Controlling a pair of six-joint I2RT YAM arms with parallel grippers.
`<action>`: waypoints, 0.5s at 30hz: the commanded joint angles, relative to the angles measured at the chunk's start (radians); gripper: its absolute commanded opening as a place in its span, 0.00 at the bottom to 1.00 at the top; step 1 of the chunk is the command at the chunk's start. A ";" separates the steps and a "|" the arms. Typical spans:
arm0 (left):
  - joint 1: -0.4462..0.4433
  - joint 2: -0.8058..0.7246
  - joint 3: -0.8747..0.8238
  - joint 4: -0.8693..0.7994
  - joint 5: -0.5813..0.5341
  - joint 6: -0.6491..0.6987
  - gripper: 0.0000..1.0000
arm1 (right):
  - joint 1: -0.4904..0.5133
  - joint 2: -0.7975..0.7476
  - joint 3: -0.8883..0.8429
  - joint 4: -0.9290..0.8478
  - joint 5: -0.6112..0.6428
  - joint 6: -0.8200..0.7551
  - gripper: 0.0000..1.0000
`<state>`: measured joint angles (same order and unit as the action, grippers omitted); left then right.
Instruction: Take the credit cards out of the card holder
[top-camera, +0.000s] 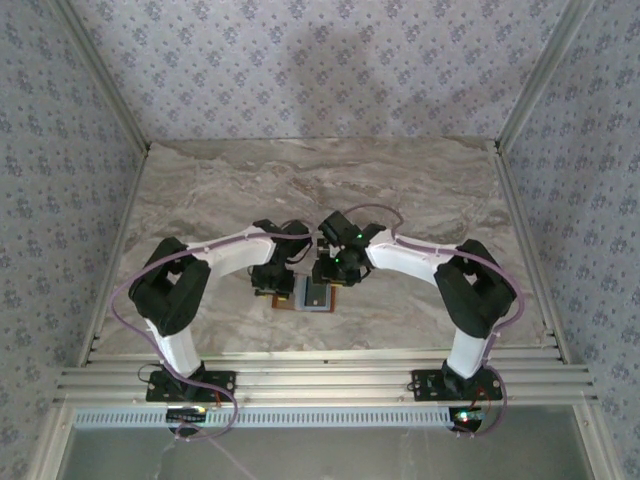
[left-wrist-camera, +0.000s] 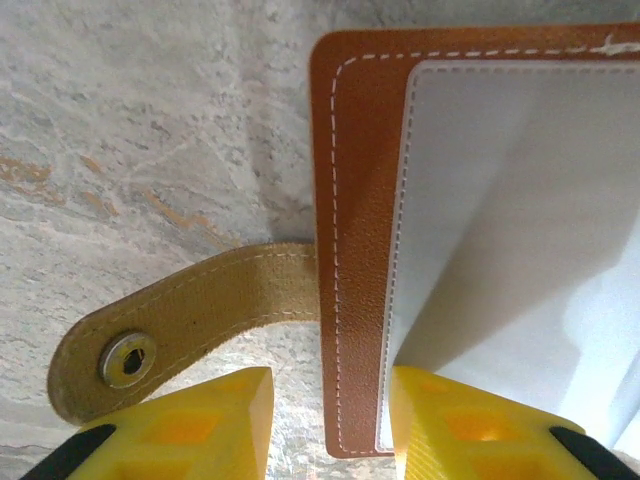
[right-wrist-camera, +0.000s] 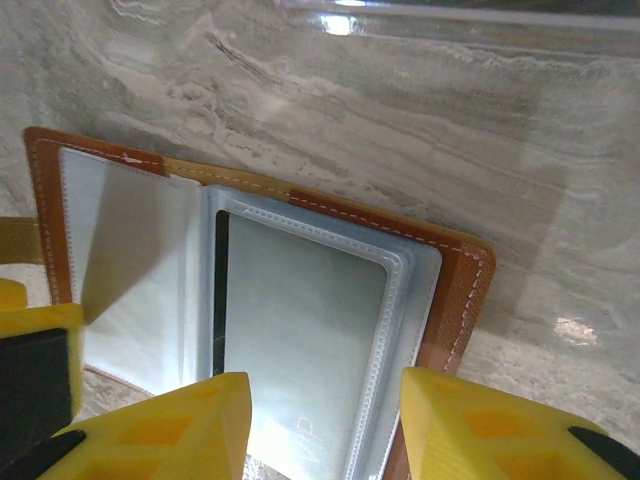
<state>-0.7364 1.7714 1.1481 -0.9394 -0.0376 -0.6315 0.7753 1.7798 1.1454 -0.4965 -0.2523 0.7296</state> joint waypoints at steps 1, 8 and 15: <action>0.011 -0.073 0.021 -0.003 0.027 0.015 0.36 | 0.007 0.017 0.009 -0.006 -0.005 0.028 0.43; 0.042 -0.179 0.008 0.116 0.212 -0.014 0.29 | 0.007 0.022 -0.028 0.027 -0.013 0.046 0.41; 0.066 -0.176 -0.055 0.255 0.369 -0.074 0.20 | 0.007 0.036 -0.038 0.032 -0.009 0.042 0.40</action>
<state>-0.6834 1.5932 1.1297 -0.7479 0.2264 -0.6659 0.7776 1.7966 1.1217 -0.4614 -0.2523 0.7567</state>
